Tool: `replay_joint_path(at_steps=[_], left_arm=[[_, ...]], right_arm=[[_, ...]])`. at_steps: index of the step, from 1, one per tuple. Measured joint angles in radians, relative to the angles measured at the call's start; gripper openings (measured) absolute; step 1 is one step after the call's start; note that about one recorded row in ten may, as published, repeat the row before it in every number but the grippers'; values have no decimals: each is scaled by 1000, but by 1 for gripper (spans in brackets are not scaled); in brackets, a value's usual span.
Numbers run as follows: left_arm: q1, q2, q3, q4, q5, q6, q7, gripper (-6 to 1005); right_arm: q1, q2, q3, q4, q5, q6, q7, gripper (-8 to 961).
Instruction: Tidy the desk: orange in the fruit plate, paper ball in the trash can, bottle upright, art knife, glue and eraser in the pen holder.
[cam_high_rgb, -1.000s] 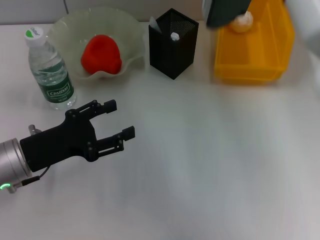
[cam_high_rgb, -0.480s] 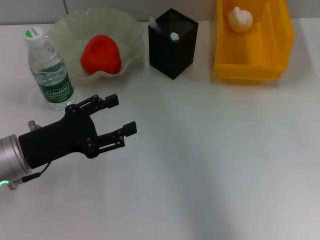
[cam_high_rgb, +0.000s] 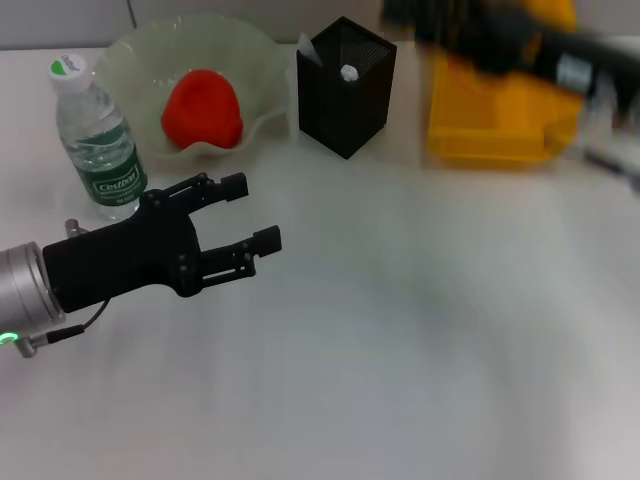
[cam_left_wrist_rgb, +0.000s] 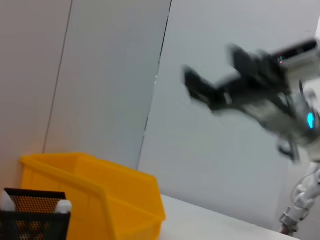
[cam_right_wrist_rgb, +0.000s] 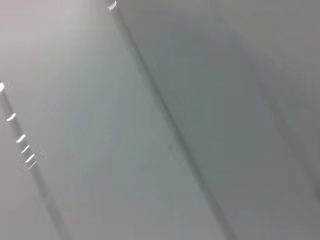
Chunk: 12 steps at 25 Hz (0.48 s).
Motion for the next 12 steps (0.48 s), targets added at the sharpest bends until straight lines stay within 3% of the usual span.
replay_joint_path(at_steps=[5,10,12], left_arm=[[-47,17,-3,-29,99,1,-85,815],[-100,52,-7,-118,149,28,-134,815],[-101,54,-8,-121,150,33,-134,815]], right_arm=[[1,-4,39,172,-209,-107,-101,704],[0,-8,63,266,-364,-88,-249,766],[-3,-11,75,276,-390,-84,-274,791]])
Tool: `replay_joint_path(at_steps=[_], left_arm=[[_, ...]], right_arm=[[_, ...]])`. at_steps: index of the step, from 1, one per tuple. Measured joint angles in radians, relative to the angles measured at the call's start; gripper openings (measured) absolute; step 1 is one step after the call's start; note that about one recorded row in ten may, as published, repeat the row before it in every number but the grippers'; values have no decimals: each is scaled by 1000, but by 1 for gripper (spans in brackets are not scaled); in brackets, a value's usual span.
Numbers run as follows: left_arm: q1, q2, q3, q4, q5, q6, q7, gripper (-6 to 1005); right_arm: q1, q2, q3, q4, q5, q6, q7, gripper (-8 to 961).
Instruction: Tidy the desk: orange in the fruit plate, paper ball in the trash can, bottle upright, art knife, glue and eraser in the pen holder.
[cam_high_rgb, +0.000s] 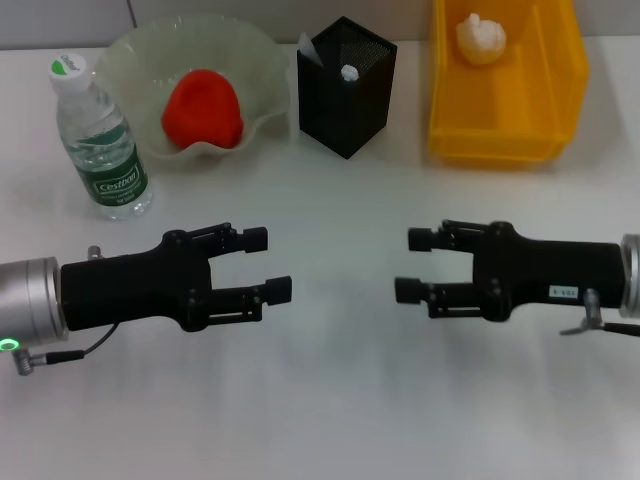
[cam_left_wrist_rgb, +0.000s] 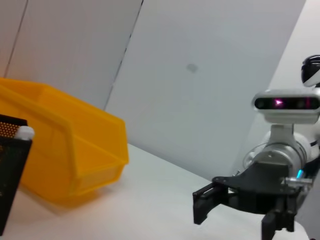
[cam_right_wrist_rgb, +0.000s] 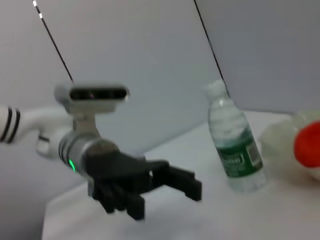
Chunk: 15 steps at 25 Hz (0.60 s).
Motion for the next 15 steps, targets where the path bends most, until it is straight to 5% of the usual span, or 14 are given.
replay_joint_path(at_steps=[15], left_arm=[[14,3,10,2,4,7,-24,815]], right_arm=[[-2,2,20,9,-64,5,-43,800]])
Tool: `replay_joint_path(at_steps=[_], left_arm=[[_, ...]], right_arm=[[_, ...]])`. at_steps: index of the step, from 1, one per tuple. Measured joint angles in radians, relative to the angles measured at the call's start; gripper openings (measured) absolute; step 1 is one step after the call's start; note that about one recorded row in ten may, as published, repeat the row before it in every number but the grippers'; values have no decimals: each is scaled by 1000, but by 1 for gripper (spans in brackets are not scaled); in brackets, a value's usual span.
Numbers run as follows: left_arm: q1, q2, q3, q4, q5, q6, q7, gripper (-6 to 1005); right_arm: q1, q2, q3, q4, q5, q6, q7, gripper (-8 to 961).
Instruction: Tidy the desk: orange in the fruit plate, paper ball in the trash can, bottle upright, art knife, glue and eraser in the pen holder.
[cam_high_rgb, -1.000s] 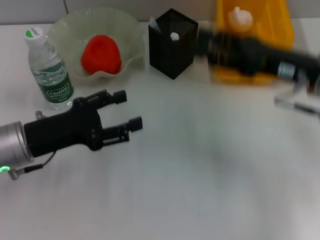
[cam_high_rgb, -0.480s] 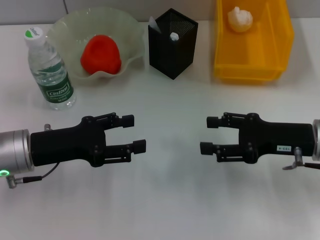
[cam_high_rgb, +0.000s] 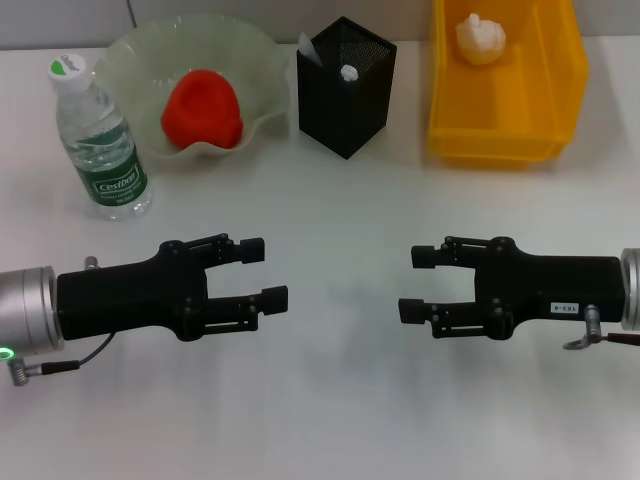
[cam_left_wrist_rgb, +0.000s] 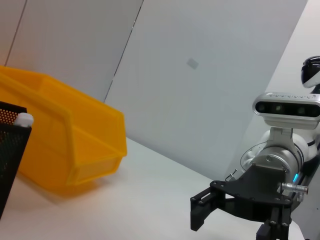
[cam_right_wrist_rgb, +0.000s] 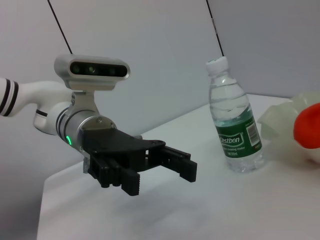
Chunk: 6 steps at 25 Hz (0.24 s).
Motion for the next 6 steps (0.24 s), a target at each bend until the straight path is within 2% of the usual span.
replay_joint_path(at_steps=[6], left_arm=[[2,4,2,1,7,10,2,815]], right_arm=[[0,0,0,1,0,-6,0,800]])
